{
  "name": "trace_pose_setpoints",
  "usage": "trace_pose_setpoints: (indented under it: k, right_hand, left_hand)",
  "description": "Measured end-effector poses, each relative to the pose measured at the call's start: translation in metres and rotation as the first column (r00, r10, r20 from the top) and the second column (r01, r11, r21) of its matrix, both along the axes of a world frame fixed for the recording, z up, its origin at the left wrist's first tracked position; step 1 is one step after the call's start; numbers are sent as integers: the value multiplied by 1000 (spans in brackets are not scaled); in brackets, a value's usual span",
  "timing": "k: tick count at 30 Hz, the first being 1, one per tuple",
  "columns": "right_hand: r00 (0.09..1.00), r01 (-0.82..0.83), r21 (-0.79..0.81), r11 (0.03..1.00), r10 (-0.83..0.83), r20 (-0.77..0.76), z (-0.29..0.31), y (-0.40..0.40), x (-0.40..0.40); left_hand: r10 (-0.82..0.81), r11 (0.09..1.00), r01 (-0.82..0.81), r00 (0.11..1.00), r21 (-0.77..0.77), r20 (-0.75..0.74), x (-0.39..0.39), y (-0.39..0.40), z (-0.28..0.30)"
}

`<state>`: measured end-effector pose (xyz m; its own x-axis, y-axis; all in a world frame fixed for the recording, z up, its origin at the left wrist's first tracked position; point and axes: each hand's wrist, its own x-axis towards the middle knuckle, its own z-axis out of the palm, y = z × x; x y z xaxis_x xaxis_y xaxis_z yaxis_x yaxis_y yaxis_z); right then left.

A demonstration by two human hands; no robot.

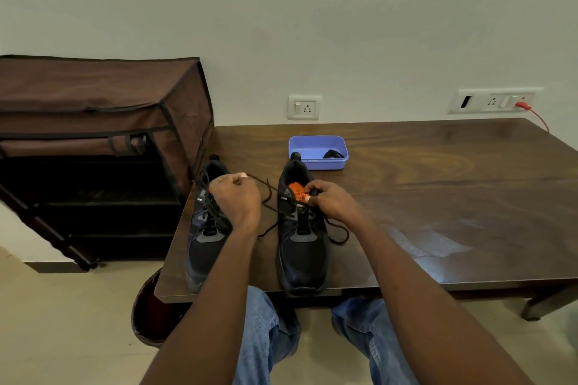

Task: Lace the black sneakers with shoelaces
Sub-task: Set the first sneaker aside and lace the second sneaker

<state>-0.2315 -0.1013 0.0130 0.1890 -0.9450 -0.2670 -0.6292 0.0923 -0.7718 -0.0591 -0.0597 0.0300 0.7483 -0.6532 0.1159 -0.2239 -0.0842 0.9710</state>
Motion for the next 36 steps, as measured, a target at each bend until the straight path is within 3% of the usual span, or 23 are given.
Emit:
trace_pose_setpoints:
  k: [3,5,7,9,10,12,14,17,21,24,27,30,33,36]
  right_hand:
    - [1000,-4,-5,1000,4,-4,0,-1,1]
    - [1000,-1,3,1000,1,-9,0,-2,1]
    - [1000,-1,-6,1000,1,-13,0,-1,2]
    - [1000,-7,-24,1000,7,-9,0,-1,2]
    - [1000,-9,-30,1000,9,-8,-1,-1,1]
    - [1000,-7,-29,1000,7,-9,-2,-1,1]
    - [1000,-7,-26,1000,7,-4,-2,-1,1]
    - [1000,-15,-37,999,14,-11,-1,-1,0]
    - [1000,5,-20,1000,-5,5,0,0,0]
    - [1000,-2,2,1000,2,8,1,1,1]
    - [1000,-6,0,1000,6,5,2,1,2]
    - [1000,-3,-14,1000,2,-12,1,2,1]
    - [1000,-5,-32,999,4,-22,2,2,1]
    - [1000,-15,-22,1000,14,-17,3,2,2]
  left_hand:
    - [-21,994,13,997,111,74,4,4,-1]
    - [-220,956,163,948,243,229,-1,1,-6]
    - [-487,862,388,810,325,326,-9,-5,-11]
    - [-698,713,535,605,454,383,-18,-8,-18]
    - [-766,641,556,509,529,393,-22,-7,-22]
    - [-818,572,555,434,604,377,-24,-7,-28]
    - [-811,583,587,460,561,362,-24,-7,-28]
    - [-716,691,595,641,411,275,-24,-4,-18]
    - [-291,952,270,946,147,146,-13,-5,-9]
    - [-59,995,54,997,86,53,-8,1,-3]
    - [-69,990,53,990,130,121,-6,6,0]
    - [-346,931,296,900,211,264,-10,0,-7]
    - [-626,771,496,707,400,330,-20,-3,-10]
    - [-780,621,504,472,601,411,-24,-6,-20]
